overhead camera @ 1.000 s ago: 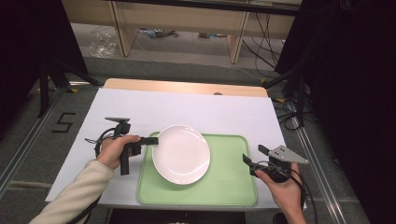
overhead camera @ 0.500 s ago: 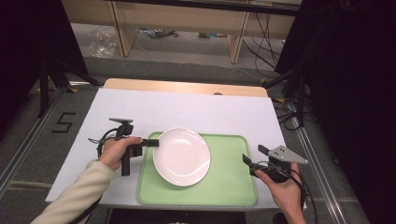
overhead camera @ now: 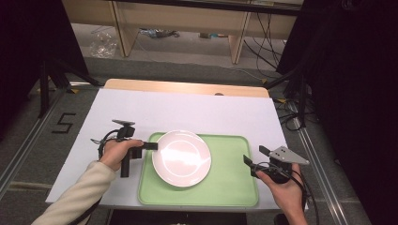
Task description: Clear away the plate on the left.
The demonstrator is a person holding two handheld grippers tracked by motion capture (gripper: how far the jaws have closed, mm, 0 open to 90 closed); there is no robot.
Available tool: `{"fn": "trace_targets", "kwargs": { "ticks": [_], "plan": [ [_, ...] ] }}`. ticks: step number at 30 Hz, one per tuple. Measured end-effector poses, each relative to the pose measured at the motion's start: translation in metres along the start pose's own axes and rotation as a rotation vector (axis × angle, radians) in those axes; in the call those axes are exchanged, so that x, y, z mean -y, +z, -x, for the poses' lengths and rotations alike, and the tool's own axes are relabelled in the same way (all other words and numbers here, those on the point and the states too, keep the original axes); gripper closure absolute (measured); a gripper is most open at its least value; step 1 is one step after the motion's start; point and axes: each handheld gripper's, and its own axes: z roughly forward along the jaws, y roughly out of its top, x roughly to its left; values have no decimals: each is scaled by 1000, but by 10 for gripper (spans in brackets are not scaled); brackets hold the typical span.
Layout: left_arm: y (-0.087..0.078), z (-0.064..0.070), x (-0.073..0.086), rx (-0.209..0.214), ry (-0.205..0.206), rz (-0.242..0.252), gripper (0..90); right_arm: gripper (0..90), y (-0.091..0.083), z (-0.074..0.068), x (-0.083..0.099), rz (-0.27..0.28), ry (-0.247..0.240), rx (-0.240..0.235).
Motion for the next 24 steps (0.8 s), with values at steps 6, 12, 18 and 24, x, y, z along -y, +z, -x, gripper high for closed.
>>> {"fn": "trace_targets", "kwargs": {
  "ticks": [6,12,18,24],
  "plan": [
    [2,-2,1,-20,2,-10,849,283,2,-1,1,17,6,-11],
    [6,-2,3,-79,38,-39,832,283,1,0,0,7,-6,1],
    [9,-3,4,-114,60,-60,812,282,3,-2,1,25,0,-11],
    [3,4,2,-127,135,-24,762,281,0,0,0,4,-5,3]
  ]
}}
